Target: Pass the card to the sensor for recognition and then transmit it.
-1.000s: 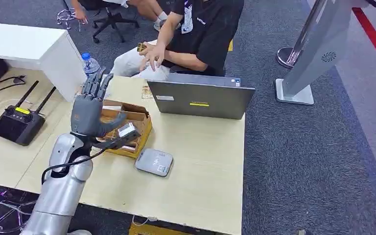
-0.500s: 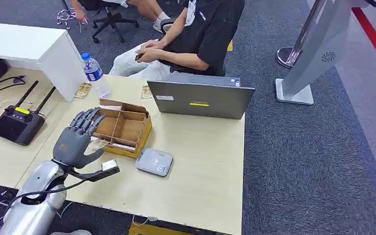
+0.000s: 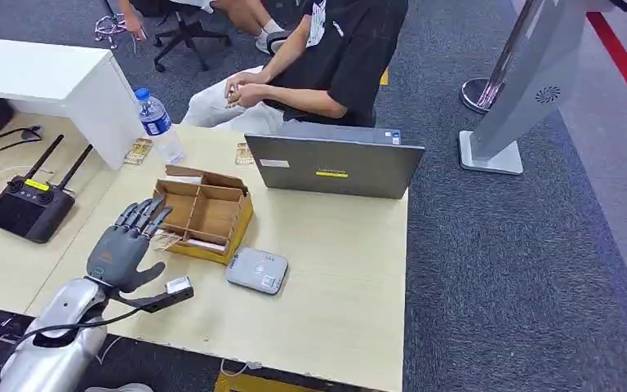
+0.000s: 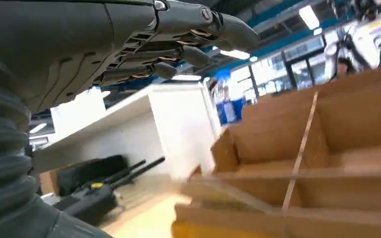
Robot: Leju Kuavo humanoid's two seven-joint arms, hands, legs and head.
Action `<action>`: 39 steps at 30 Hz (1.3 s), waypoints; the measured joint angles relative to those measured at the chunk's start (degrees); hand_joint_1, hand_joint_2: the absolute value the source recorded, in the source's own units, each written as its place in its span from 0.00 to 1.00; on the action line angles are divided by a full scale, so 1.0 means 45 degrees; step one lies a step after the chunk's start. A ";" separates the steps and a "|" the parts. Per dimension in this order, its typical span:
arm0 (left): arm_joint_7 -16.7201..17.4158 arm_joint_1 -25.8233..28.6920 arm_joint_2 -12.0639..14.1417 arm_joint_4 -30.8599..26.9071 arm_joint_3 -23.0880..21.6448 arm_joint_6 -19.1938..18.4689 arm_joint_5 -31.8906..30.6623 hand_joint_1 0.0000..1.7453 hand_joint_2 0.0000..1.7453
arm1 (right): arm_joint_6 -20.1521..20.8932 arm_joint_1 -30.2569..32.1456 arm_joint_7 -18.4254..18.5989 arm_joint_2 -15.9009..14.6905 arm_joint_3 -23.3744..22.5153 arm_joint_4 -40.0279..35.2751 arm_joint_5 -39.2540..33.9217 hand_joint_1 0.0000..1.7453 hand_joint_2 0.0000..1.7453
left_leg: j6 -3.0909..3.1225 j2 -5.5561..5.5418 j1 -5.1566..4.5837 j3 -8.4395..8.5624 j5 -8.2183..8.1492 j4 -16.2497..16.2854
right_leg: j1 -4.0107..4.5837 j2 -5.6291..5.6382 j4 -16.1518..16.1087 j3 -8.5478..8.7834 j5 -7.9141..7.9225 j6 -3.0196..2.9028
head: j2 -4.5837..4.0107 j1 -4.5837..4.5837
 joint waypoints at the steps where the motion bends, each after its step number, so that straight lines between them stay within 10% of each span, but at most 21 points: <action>1: 0.0039 -0.0051 0.0005 0.0280 0.0000 -0.0015 -0.0054 0.00 1.00 | 0.0000 -0.0009 0.0024 -0.0029 0.0020 0.0000 0.0024 0.00 1.00 | 0.0000 0.0001 0.0001 0.0000 0.0000 0.0000 | 0.0001 0.0001 0.0000 0.0000 0.0000 0.0000 | 0.0000 -0.0005; 17: 0.0073 -0.0505 -0.0490 0.2251 0.0151 0.1627 -0.0550 0.00 1.00 | -0.0151 -0.0153 -0.0063 0.0136 0.0287 0.0000 -0.0189 0.00 1.00 | 0.0000 -0.0003 0.0000 -0.0003 0.0000 0.0000 | 0.0000 -0.0003 0.0000 0.0001 0.0000 0.0000 | 0.0000 -0.0005; 39: 0.0340 -0.0535 -0.1030 0.2217 0.0908 0.1748 -0.0982 0.04 1.00 | -0.0044 -0.0131 0.0131 -0.0063 0.0491 0.0005 -0.0189 0.00 1.00 | 0.0000 -0.0002 0.0001 -0.0001 0.0001 0.0001 | 0.0001 -0.0002 0.0000 -0.0001 0.0000 0.0000 | 0.0000 -0.0004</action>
